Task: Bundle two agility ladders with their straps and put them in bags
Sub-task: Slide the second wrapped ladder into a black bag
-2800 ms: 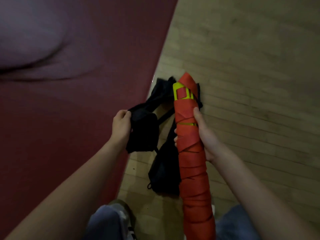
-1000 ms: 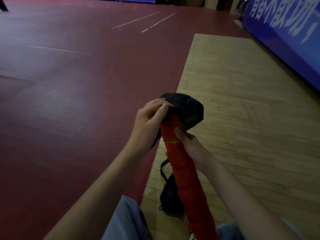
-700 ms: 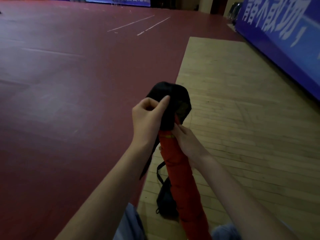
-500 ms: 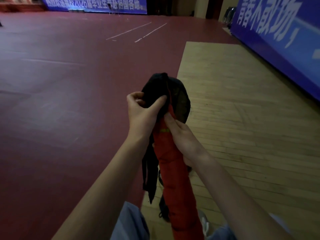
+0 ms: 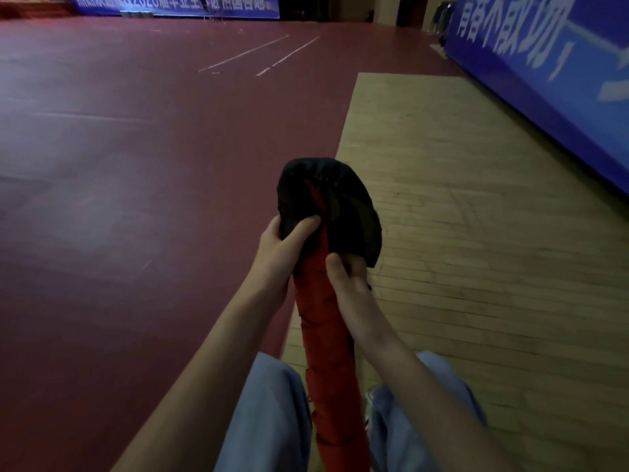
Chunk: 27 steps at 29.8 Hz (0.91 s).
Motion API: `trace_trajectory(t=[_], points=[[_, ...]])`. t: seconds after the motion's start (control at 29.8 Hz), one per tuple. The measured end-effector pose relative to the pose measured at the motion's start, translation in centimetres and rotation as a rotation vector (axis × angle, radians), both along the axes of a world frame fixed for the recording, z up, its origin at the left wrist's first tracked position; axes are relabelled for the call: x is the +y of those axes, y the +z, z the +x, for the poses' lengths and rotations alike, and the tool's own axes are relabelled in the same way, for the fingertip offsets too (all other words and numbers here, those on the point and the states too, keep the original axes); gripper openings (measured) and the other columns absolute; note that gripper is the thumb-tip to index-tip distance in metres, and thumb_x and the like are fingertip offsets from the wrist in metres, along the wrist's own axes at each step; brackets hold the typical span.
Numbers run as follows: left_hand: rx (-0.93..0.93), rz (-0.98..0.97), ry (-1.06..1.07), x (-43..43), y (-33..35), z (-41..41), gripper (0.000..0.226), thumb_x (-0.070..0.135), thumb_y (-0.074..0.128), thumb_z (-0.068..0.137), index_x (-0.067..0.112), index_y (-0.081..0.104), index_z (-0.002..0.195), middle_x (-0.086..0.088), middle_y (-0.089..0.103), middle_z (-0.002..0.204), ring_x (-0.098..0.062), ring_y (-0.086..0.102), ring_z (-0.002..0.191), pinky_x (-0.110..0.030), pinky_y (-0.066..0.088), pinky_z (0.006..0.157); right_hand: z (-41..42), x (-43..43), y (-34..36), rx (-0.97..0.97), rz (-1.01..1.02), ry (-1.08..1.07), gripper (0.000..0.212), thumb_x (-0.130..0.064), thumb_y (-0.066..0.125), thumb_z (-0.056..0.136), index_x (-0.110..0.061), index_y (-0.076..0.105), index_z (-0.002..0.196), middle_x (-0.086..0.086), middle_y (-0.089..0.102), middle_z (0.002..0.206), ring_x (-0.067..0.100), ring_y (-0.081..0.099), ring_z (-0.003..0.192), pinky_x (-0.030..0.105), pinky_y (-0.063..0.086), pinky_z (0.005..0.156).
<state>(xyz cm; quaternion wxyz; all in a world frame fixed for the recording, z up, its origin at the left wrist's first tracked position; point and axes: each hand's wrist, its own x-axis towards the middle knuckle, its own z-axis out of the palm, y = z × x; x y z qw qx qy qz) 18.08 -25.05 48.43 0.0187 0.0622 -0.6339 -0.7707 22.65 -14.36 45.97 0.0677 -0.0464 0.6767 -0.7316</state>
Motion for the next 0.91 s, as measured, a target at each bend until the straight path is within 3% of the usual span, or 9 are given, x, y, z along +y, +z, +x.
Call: trace_trajectory(t=[0.13,0.2,0.3,0.44,0.6,0.67,0.74,0.81,0.91], points=[[0.060,0.032,0.019,0.4,-0.2,0.8,0.031,0.016,0.059,0.088,0.011,0.055,0.118,-0.005,0.066,0.103,-0.015,0.065,0.088,-0.022,0.053,0.070,1.2,2.1,0.9,0.428,0.083,-0.493,0.021,-0.057,0.048,0.081,-0.036,0.046,0.081,-0.016,0.052,0.073,-0.002,0.050,0.067,0.012,0.041,0.061],[0.109,0.032,0.017,0.9,-0.1,1.9,0.031,0.014,0.059,0.088,0.013,0.054,0.118,-0.001,0.066,0.101,-0.010,0.064,0.086,-0.018,0.053,0.068,0.2,2.7,3.2,0.560,0.139,-0.558,0.017,-0.053,0.045,0.081,-0.037,0.045,0.087,-0.017,0.049,0.088,-0.003,0.049,0.081,0.011,0.041,0.071],[0.170,-0.025,-0.032,1.9,-0.4,3.4,0.030,0.011,0.057,0.089,0.019,0.052,0.118,0.006,0.064,0.101,-0.002,0.064,0.085,-0.014,0.051,0.068,-2.3,2.3,5.4,0.436,0.249,-0.338,0.021,-0.043,0.051,0.090,-0.028,0.053,0.104,-0.010,0.055,0.105,0.000,0.054,0.096,0.009,0.045,0.076],[0.164,-0.044,-0.056,2.0,-1.8,4.9,0.033,0.011,0.058,0.088,0.024,0.051,0.117,0.005,0.064,0.102,-0.002,0.064,0.086,-0.014,0.050,0.068,-2.1,1.8,3.5,0.453,0.304,-0.300,0.007,-0.016,0.056,0.091,-0.013,0.057,0.084,-0.011,0.058,0.075,-0.004,0.057,0.069,0.015,0.049,0.065],[0.088,-0.019,-0.218,0.1,-0.3,5.0,0.064,0.031,0.073,0.069,0.017,0.050,0.126,-0.002,0.064,0.111,-0.010,0.065,0.091,-0.019,0.054,0.070,-0.7,1.9,2.8,0.614,0.303,-0.276,0.013,-0.021,0.053,0.092,-0.013,0.051,0.083,-0.013,0.051,0.067,-0.001,0.053,0.061,0.016,0.044,0.056],[0.052,-0.021,-0.225,-0.4,1.2,4.6,0.060,0.046,0.060,0.076,0.021,0.045,0.129,0.003,0.061,0.113,-0.006,0.062,0.090,-0.017,0.053,0.065,-0.2,1.6,3.0,0.761,0.408,-0.241,0.019,-0.031,0.051,0.089,-0.013,0.056,0.089,-0.011,0.056,0.069,0.005,0.055,0.063,0.020,0.047,0.055],[0.097,-0.083,-0.144,-0.6,1.7,4.0,0.040,0.041,0.048,0.089,0.031,0.040,0.126,0.011,0.057,0.112,0.002,0.058,0.092,-0.014,0.053,0.067,0.1,1.5,2.9,0.869,0.501,-0.171,0.031,-0.028,0.047,0.090,-0.010,0.059,0.113,-0.008,0.066,0.093,0.009,0.063,0.078,0.021,0.055,0.064],[0.124,-0.122,-0.107,-0.7,1.6,4.0,0.033,0.042,0.039,0.094,0.031,0.042,0.125,0.007,0.057,0.116,-0.002,0.059,0.099,-0.019,0.054,0.079,0.4,1.8,2.6,0.913,0.515,-0.084,0.037,-0.023,0.046,0.091,-0.016,0.053,0.127,-0.011,0.060,0.115,0.011,0.065,0.094,0.021,0.055,0.079],[0.020,0.018,-0.133,-1.0,1.7,4.1,0.055,0.058,0.017,0.094,0.027,0.056,0.117,-0.004,0.063,0.120,-0.015,0.062,0.105,-0.035,0.050,0.089,0.7,2.8,2.3,0.763,0.397,0.013,0.023,-0.019,0.049,0.090,-0.025,0.065,0.104,-0.007,0.070,0.097,0.019,0.068,0.083,0.037,0.056,0.073]])
